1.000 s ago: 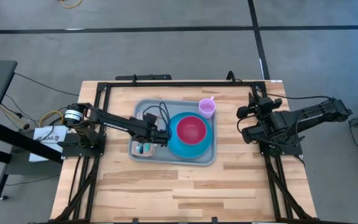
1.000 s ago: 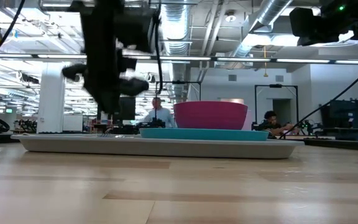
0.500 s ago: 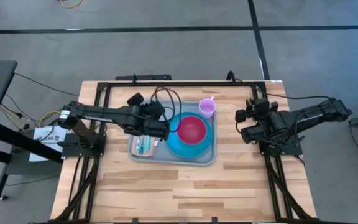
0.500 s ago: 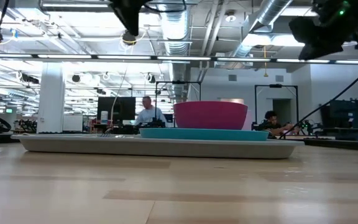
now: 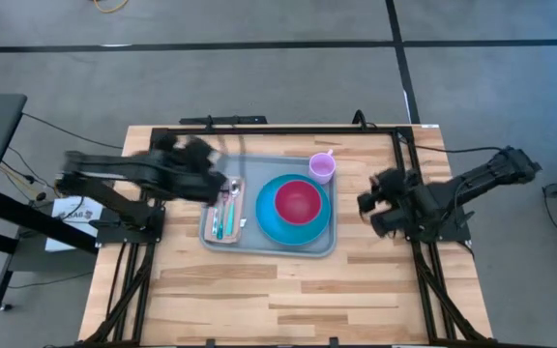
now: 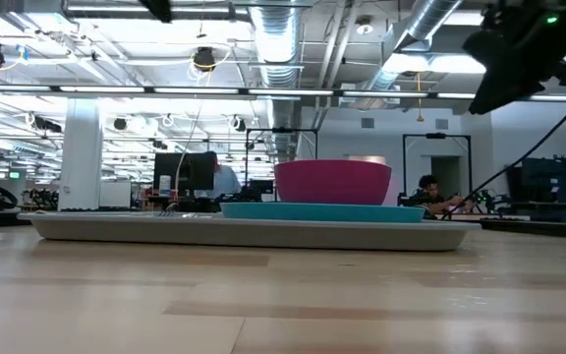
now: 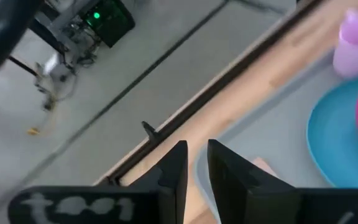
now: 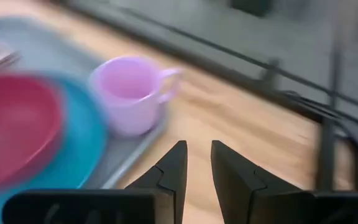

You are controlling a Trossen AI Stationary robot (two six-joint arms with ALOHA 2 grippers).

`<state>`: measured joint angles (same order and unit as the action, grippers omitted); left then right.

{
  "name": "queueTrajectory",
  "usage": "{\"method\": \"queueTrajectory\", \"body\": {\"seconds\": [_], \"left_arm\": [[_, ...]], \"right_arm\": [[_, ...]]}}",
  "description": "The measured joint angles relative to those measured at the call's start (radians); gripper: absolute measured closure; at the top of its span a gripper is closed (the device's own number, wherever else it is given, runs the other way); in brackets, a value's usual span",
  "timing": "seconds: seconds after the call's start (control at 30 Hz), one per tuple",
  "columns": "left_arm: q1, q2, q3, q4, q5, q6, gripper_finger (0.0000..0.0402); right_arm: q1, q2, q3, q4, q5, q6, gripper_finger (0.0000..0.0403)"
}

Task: Set up tray
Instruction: Return to Home Position

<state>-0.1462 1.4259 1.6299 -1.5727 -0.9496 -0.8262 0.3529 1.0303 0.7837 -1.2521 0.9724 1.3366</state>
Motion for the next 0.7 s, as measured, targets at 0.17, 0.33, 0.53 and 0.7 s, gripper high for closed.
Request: {"method": "queueTrajectory", "body": {"seconds": [0.17,0.33,0.53,0.7], "left_arm": [[-0.041,-0.277,-0.230,0.033,-0.074,-0.140,0.0349],[-0.077,-0.568,-0.547,0.252,-0.076,-0.114,0.0349],[-0.090,-0.896,-0.849,0.803,0.063,0.285,0.0349],[-0.089,-1.101,-1.021,1.280,0.393,0.679,0.0349]], "right_arm": [[0.231,0.004,-0.022,0.065,0.066,-0.007,0.0336],[0.448,-0.015,-0.023,0.062,0.155,0.032,0.0336],[0.672,-0.026,-0.023,0.065,0.409,-0.147,0.0336],[0.740,-0.068,-0.022,0.052,0.579,-0.153,0.0336]]}}
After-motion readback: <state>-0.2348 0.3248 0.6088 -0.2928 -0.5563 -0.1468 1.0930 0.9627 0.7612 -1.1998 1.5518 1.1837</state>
